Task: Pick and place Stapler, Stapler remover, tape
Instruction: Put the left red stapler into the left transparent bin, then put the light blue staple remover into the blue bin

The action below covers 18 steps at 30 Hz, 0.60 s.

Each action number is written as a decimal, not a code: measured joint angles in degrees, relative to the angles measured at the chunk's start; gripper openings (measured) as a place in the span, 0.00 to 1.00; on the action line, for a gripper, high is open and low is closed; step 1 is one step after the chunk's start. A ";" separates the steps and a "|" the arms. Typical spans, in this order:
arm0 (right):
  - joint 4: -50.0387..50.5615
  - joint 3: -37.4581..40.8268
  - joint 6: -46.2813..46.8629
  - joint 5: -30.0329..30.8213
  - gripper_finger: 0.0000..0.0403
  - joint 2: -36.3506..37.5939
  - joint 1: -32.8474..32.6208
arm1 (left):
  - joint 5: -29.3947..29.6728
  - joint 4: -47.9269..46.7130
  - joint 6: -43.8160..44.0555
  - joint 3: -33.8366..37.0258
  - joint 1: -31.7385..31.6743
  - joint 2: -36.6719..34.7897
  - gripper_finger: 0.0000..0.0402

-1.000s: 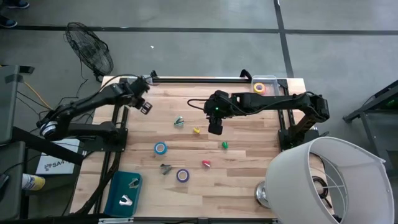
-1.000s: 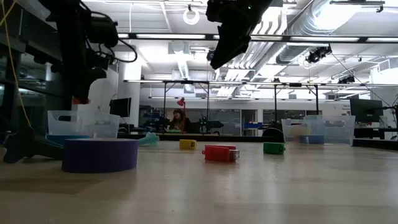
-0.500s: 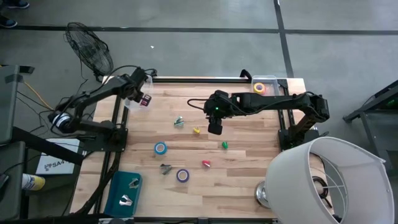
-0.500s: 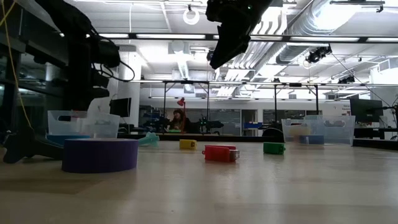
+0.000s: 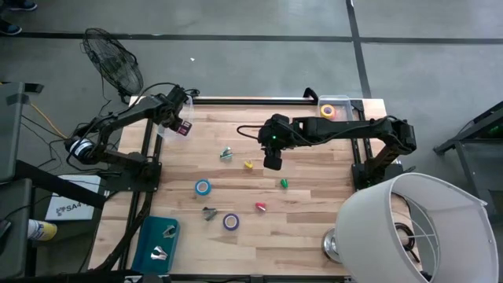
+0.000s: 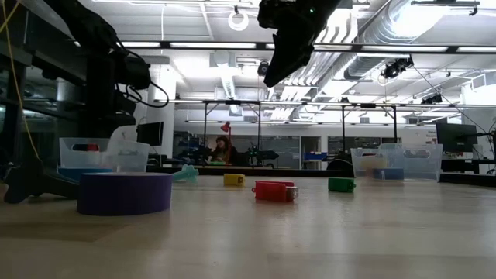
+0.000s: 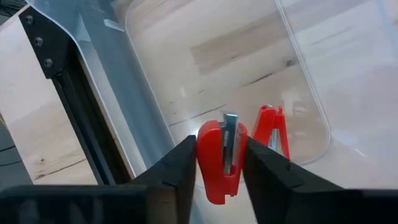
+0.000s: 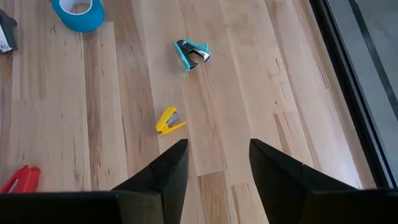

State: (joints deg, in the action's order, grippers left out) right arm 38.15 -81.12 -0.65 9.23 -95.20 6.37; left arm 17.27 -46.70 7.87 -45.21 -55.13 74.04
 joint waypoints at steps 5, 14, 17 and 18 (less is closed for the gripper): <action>0.32 0.00 -0.87 -0.39 0.40 0.00 0.00 | 0.09 -0.13 -0.13 0.00 0.00 0.00 0.46; 1.30 0.00 -1.31 -0.81 0.40 0.00 0.00 | -0.22 -2.10 -4.48 -3.26 0.02 -1.86 0.54; 1.81 0.00 -1.31 -0.74 0.40 0.00 0.00 | -1.91 -2.96 -6.30 -3.82 0.03 -4.12 0.54; 1.96 0.00 -1.31 -0.76 0.40 0.00 0.00 | -2.73 -2.90 -6.76 -4.17 0.19 -5.04 0.54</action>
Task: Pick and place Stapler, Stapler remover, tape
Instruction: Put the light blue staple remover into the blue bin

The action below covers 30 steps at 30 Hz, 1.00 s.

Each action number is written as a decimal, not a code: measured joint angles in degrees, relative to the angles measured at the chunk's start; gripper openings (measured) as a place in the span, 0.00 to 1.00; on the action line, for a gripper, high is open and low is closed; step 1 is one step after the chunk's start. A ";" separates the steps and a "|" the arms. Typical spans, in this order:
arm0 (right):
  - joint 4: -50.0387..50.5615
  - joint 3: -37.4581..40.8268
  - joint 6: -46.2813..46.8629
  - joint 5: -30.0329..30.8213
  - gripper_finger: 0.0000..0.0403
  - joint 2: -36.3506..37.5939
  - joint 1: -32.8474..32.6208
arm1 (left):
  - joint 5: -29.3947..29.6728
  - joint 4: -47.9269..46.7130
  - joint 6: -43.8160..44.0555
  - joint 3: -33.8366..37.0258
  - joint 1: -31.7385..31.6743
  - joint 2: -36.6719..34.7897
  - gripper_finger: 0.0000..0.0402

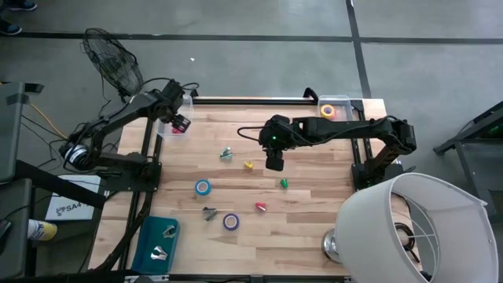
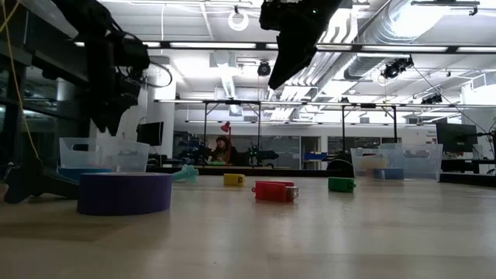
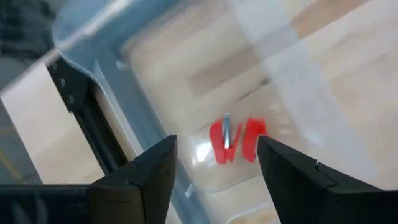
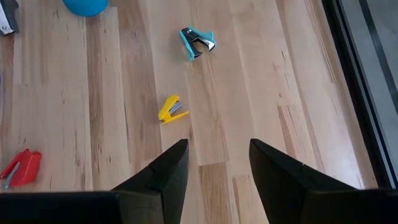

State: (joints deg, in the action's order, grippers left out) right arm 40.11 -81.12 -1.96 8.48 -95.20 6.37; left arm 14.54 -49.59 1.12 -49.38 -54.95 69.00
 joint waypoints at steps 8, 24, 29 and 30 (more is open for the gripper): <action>0.99 0.00 0.00 -0.06 0.40 0.00 0.02 | -8.38 8.09 -8.31 -1.75 8.37 -3.98 0.54; 0.99 0.00 0.00 -0.40 0.40 0.00 0.00 | -6.75 16.73 -19.49 -1.69 25.85 -1.41 0.54; 0.99 0.00 0.00 -1.39 0.40 0.00 0.00 | -6.74 16.98 -18.77 -1.67 28.77 2.20 0.57; 0.99 0.00 0.00 -1.58 0.40 0.00 0.02 | -7.22 17.08 -18.26 -1.67 29.31 3.16 0.59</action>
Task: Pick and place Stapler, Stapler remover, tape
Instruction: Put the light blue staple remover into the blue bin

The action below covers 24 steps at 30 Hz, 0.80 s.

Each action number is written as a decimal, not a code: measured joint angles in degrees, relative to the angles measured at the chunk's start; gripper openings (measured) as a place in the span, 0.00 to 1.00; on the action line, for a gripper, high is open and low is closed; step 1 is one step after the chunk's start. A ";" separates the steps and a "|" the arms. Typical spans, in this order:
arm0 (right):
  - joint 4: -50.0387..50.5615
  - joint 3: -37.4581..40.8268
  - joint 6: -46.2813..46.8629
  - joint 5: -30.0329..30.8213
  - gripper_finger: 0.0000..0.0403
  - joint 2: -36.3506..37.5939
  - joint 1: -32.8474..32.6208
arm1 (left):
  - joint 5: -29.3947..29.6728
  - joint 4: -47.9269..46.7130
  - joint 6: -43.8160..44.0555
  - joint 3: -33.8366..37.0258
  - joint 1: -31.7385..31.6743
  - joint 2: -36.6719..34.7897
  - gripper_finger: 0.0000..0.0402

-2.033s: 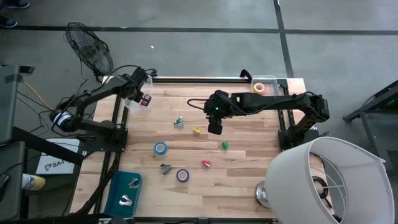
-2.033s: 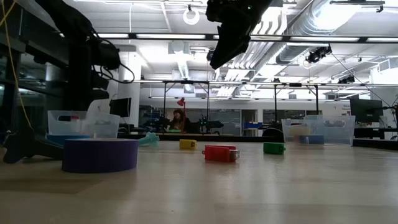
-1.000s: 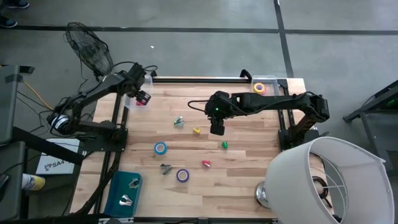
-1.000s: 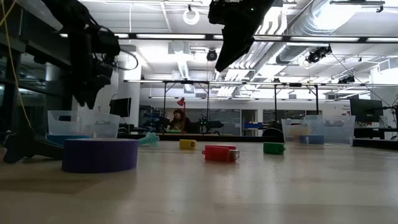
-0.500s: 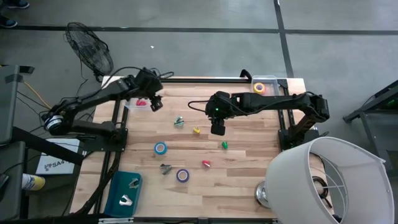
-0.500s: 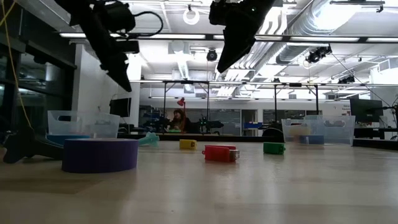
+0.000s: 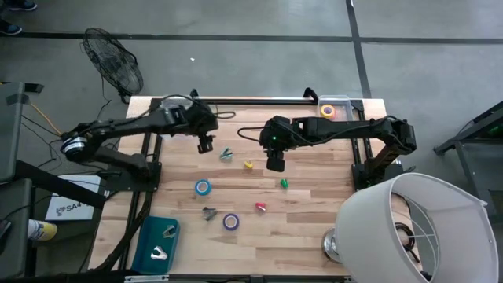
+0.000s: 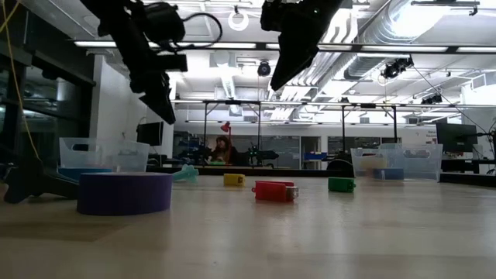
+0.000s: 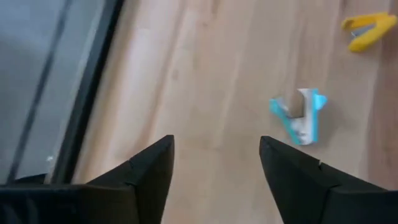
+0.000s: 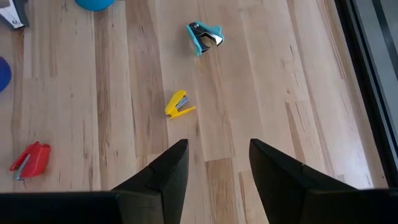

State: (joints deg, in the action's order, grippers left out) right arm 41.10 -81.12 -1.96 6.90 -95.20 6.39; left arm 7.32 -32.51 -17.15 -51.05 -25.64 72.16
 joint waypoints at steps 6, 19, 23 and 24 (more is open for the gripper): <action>0.00 0.00 0.00 -0.03 0.40 0.00 -0.02 | -0.36 1.46 3.20 0.04 3.31 6.32 0.73; 0.01 0.00 0.00 -0.94 0.40 0.00 -0.02 | -4.39 9.38 6.11 0.04 6.19 16.83 0.80; 0.01 0.00 0.00 -0.95 0.40 0.00 -0.01 | -5.68 10.47 6.92 0.04 6.19 18.37 0.80; 0.02 0.00 0.00 -0.96 0.40 0.00 -0.02 | -5.81 10.47 6.94 0.04 6.19 18.68 0.80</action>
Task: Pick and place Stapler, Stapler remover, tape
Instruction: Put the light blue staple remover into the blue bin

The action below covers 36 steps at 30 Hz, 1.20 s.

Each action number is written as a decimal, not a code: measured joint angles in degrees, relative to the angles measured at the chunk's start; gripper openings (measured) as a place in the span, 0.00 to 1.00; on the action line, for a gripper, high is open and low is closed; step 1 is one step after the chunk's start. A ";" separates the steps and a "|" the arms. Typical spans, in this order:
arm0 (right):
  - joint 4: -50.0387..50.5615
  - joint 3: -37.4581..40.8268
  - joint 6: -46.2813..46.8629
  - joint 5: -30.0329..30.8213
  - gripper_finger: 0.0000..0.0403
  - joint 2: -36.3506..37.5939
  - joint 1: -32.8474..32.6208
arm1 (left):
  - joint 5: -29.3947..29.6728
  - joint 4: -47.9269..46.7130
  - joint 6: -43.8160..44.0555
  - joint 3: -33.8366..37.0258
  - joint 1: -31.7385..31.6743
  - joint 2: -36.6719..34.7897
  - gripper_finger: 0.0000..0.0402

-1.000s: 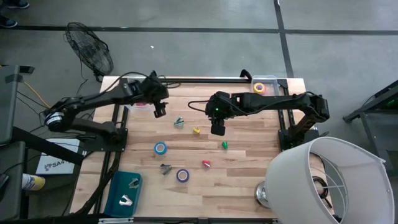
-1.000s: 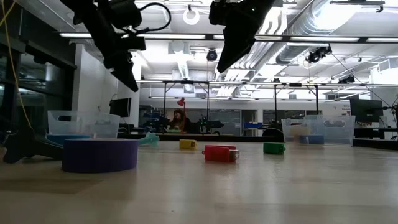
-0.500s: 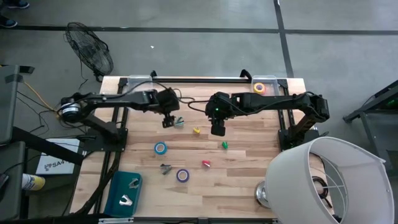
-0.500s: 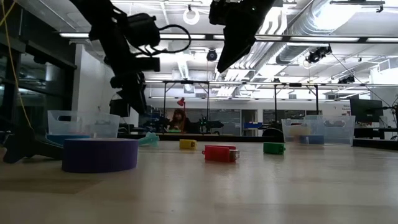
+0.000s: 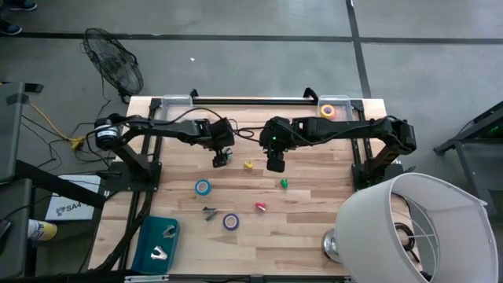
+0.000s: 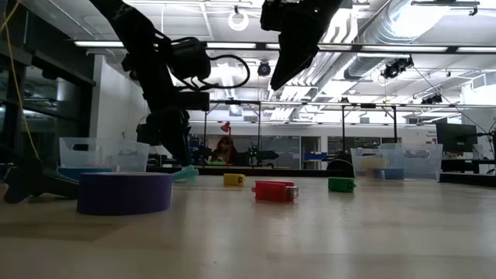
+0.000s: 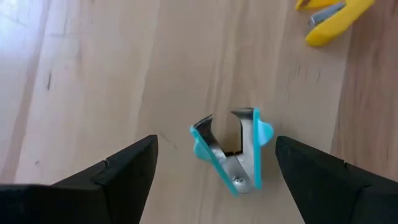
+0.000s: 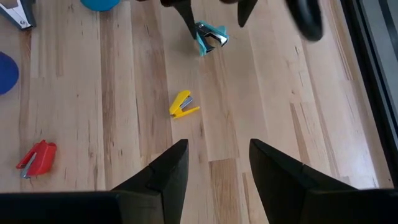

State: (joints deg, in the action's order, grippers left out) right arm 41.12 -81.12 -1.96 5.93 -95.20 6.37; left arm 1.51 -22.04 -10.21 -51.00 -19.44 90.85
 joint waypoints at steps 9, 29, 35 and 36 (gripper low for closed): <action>-0.02 0.00 -0.30 0.02 0.40 0.00 0.00 | -1.15 0.15 1.83 0.00 0.00 0.96 0.80; -0.25 0.00 -0.85 0.06 0.40 0.00 0.02 | -3.68 3.15 7.82 0.02 0.04 4.81 0.80; -0.24 0.00 -0.87 -0.06 0.40 0.00 0.00 | -3.57 4.04 9.46 0.00 -0.02 4.79 0.71; -0.24 0.00 -0.87 -0.02 0.40 0.00 0.00 | -3.59 4.00 9.60 0.01 -0.02 4.79 0.69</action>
State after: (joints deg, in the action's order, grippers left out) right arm 40.88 -81.12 -2.83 5.91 -95.20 6.37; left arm -2.08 -18.04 -0.61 -51.00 -19.46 95.64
